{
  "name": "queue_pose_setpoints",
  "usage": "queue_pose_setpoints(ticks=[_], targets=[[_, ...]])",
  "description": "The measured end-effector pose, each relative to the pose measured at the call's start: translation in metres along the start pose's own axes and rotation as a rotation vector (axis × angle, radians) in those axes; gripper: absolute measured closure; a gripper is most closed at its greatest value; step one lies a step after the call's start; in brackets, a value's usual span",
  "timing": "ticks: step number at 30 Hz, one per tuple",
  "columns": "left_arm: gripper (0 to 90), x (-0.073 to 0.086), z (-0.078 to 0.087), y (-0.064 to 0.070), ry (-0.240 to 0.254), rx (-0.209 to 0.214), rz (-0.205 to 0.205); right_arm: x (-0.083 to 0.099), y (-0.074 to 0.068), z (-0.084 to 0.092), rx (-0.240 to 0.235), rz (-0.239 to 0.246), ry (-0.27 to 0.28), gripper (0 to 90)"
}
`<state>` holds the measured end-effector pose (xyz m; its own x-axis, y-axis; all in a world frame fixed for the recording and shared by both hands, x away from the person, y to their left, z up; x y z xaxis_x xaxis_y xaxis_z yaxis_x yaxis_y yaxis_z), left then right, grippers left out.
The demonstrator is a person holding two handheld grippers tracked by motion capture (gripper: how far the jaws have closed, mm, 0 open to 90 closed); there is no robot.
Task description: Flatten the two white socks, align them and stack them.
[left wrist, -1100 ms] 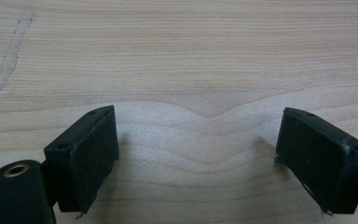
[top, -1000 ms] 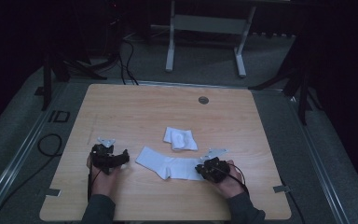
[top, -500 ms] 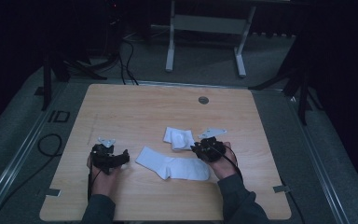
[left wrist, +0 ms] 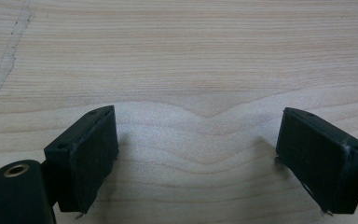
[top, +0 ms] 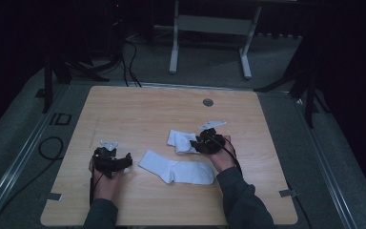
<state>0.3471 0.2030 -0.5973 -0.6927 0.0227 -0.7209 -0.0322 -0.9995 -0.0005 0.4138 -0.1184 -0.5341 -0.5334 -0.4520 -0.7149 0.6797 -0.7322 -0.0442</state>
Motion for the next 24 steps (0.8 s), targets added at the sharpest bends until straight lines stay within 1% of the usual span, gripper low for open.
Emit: queue_pose_setpoints(ticks=[3, 6, 7, 9, 11, 12, 13, 15, 16, 17, 19, 24], targets=[[12.7, 0.000, 0.000, 0.000, 0.000, 0.000, 0.000, -0.005, 0.000, -0.008, -0.004, -0.019, -0.013, 60.9], [12.7, 0.000, 0.000, 0.000, 0.000, 0.000, 0.000, -0.006, 0.001, -0.015, -0.001, -0.026, -0.029, 60.8], [12.7, 0.000, 0.000, 0.000, 0.000, 0.000, 0.000, -0.005, 0.003, -0.023, -0.006, -0.046, -0.044, 61.4], [12.7, 0.000, 0.000, 0.000, 0.000, 0.000, 0.000, -0.004, 0.005, -0.028, -0.011, -0.075, -0.050, 63.8], [12.7, 0.000, 0.000, 0.000, 0.000, 0.000, 0.000, -0.002, 0.006, -0.033, -0.031, -0.101, -0.058, 67.8], [12.7, 0.000, 0.000, 0.000, 0.000, 0.000, 0.000, -0.001, 0.005, -0.034, -0.042, -0.107, -0.068, 71.8], [12.7, 0.000, 0.000, 0.000, 0.000, 0.000, 0.000, 0.000, 0.005, -0.036, -0.047, -0.105, -0.078, 77.1], [12.7, 0.000, 0.000, 0.000, 0.000, 0.000, 0.001, 0.003, 0.004, -0.039, -0.048, -0.097, -0.099, 83.7], [12.7, 0.000, 0.000, 0.000, 0.000, 0.000, 0.000, 0.004, 0.004, -0.039, -0.049, -0.094, -0.107, 85.2], [12.7, 0.000, 0.000, 0.000, 0.000, 0.000, 0.000, 0.004, 0.004, -0.039, -0.049, -0.094, -0.107, 85.2], [12.7, 0.000, 0.000, 0.000, 0.000, 0.000, 0.000, 0.012, 0.004, -0.042, -0.046, -0.091, -0.128, 87.5], [12.7, 0.000, 0.000, 0.000, 0.000, 0.000, 0.000, 0.016, 0.001, -0.041, -0.057, -0.092, -0.132, 87.7]])
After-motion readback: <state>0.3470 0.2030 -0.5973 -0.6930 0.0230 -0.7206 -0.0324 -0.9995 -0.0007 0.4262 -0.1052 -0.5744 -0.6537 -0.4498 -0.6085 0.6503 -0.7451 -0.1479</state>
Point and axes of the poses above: each handheld gripper's, and its own axes: z roughly backward along the jaws, x roughly out of its underside, y roughly to its right, the point moved 4 cm from there along -z, roughly forward along the jaws, and after that the axes turned 1 degree about y, right-handed, at the moved point
